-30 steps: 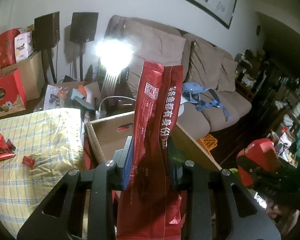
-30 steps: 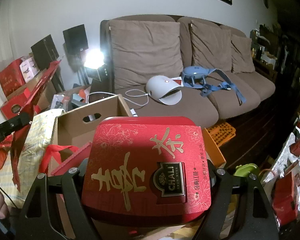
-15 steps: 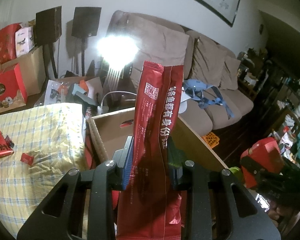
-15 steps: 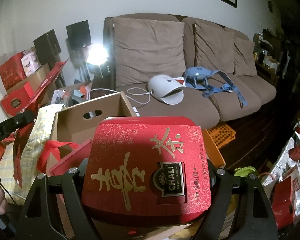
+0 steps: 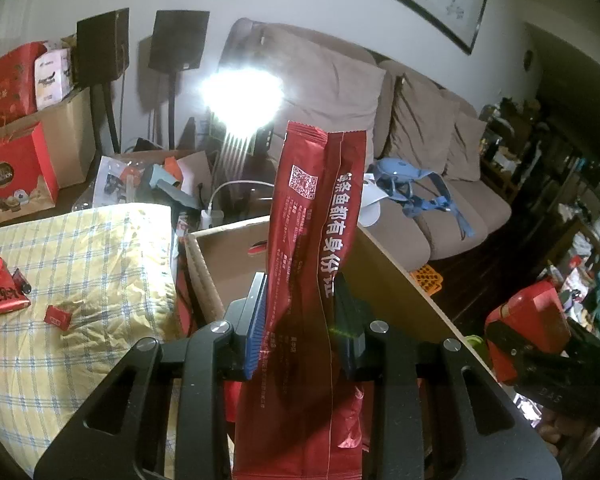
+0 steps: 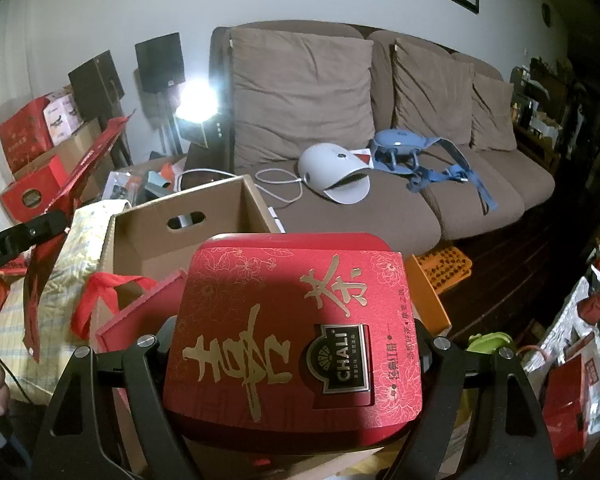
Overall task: Organize objects
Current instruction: 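Lower the CHALI tin into the box with the right gripper while the left gripper holds the packet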
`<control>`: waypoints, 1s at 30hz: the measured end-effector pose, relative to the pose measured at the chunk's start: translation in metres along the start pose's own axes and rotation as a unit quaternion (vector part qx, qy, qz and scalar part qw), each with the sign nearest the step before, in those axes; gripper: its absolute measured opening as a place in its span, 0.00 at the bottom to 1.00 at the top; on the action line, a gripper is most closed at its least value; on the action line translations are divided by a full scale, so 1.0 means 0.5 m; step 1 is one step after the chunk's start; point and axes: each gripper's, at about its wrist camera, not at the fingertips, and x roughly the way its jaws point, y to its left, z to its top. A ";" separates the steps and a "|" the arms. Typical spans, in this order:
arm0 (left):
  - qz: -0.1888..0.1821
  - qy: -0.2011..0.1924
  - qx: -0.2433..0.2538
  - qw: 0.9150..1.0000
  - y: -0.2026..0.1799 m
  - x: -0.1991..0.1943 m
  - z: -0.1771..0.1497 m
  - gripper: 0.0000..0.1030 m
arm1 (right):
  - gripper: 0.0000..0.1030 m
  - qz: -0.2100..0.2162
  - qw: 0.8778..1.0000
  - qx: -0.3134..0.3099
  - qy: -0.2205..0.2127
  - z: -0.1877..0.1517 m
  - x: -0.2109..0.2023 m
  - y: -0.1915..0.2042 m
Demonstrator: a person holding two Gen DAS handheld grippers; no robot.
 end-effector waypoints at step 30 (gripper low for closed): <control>0.004 0.005 0.014 1.000 -0.002 0.019 -0.003 0.28 | 0.80 -0.008 1.000 -0.005 0.027 -0.015 0.029 -0.008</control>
